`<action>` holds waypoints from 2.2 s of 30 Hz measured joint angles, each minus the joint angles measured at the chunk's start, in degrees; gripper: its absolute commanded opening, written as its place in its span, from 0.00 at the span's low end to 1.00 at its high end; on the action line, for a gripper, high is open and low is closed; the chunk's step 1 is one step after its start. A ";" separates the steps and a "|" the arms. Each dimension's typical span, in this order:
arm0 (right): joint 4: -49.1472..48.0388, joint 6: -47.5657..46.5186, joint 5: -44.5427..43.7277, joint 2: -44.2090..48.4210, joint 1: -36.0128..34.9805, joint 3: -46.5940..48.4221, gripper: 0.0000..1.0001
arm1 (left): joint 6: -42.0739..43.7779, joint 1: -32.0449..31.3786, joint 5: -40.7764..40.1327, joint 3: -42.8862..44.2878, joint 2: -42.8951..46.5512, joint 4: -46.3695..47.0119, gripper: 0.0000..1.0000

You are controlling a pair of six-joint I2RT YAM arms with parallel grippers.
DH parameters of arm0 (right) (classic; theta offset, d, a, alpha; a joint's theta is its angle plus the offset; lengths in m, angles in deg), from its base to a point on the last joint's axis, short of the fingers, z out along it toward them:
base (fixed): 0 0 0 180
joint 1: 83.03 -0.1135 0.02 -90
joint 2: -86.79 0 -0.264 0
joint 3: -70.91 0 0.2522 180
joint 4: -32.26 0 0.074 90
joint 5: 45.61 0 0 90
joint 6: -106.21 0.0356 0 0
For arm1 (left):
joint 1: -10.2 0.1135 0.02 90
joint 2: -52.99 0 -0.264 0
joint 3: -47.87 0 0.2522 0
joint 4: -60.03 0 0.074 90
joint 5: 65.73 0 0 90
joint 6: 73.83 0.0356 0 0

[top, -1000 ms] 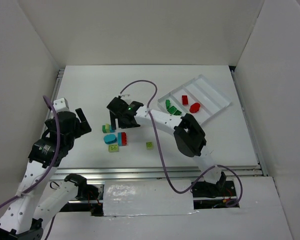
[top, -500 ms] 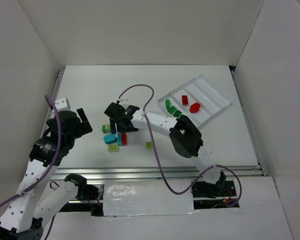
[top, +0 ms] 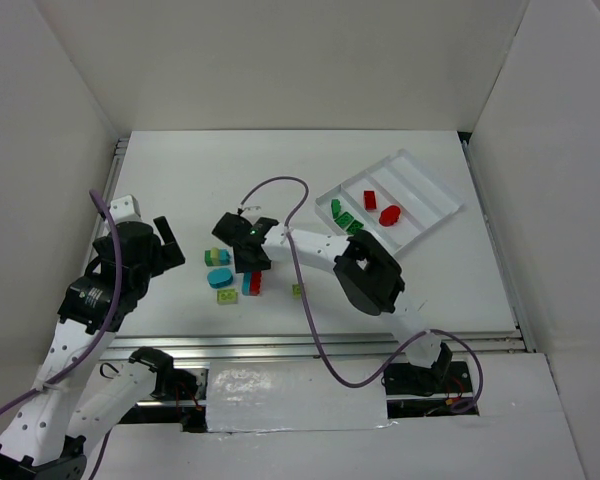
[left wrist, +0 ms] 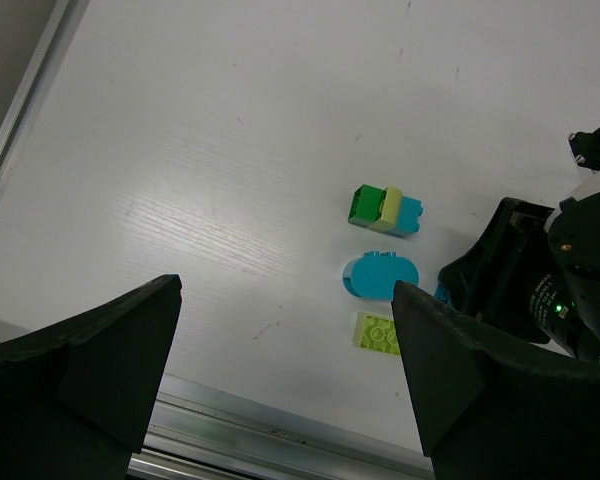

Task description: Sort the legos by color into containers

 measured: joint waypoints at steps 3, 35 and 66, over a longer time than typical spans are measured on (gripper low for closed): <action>-1.29 0.31 -0.15 1.64 0.04 -2.80 0.00 | 0.00 0.00 0.04 0.00 0.00 0.02 1.00; -0.44 -2.54 -7.72 29.92 5.81 -9.60 0.00 | -2.54 0.09 52.04 -13.53 -2.03 26.51 1.00; -11.52 -2.19 3.58 41.48 1.14 -21.99 1.00 | -7.50 -7.67 55.04 -15.26 -8.57 40.37 0.00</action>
